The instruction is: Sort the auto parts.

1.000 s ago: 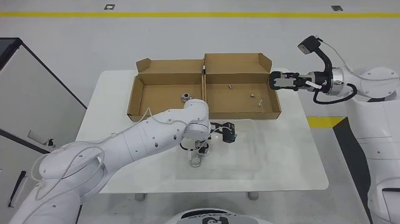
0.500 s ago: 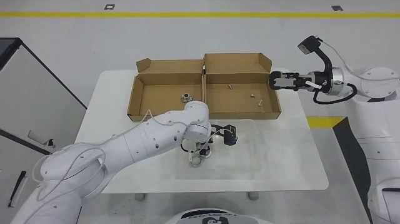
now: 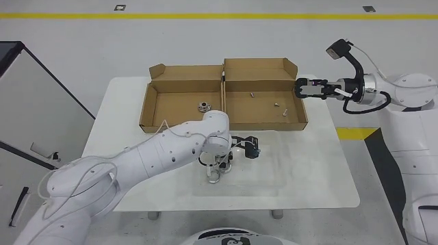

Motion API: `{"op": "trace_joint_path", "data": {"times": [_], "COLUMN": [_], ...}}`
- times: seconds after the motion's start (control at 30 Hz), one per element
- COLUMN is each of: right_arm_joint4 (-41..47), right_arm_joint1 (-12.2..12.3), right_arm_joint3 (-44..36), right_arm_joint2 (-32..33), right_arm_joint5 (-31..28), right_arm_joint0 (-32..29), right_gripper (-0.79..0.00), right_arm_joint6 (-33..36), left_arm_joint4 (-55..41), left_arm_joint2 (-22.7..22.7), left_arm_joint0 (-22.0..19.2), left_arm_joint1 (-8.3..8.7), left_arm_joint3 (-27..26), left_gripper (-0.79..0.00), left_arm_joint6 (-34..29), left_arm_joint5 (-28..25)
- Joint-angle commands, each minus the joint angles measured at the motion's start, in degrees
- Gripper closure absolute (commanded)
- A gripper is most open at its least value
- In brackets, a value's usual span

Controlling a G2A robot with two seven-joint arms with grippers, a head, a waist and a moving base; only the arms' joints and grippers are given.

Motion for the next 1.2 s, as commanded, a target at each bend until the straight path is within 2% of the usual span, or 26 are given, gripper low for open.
{"op": "trace_joint_path", "data": {"times": [0.0,0.1,0.2,0.33,0.53,0.83,1.0,1.17], "right_arm_joint4": [0.0,0.0,0.0,0.0,0.0,0.0,0.0,0.0], "right_arm_joint1": [0.0,0.0,0.0,0.0,0.0,0.0,0.0,0.0], "right_arm_joint3": [0.0,0.0,0.0,0.0,0.0,0.0,0.0,0.0], "right_arm_joint2": [0.0,0.0,0.0,0.0,0.0,0.0,0.0,0.0], "right_arm_joint5": [0.0,0.0,0.0,0.0,0.0,0.0,0.0,0.0], "right_arm_joint0": [0.0,0.0,0.0,0.0,0.0,0.0,0.0,0.0], "right_gripper": [-0.785,-0.785,-0.785,-0.785,-0.785,-0.785,-0.785,-0.785], "right_arm_joint6": [0.0,0.0,0.0,0.0,0.0,0.0,0.0,0.0], "left_arm_joint4": [-1.0,-4.4,-8.9,-12.8,-16.0,-16.0,-16.9,-17.5], "left_arm_joint2": [0.0,0.0,-0.8,-3.2,-8.5,-8.7,-12.7,-20.3], "left_arm_joint0": [-0.8,-3.1,-5.8,-7.9,-8.7,-8.7,-6.3,-3.0], "left_arm_joint1": [0.09,0.70,2.06,4.70,8.84,9.03,9.89,12.19], "left_arm_joint3": [-0.4,-2.4,-6.0,-13.1,-23.2,-23.8,-21.9,-21.7], "left_gripper": [0.000,0.000,0.000,0.000,0.000,0.000,0.000,0.000], "left_arm_joint6": [0.0,-0.3,-0.8,-2.4,-4.5,-4.6,4.1,13.1], "left_arm_joint5": [0.0,0.3,0.8,2.4,4.5,4.6,4.6,3.4]}}
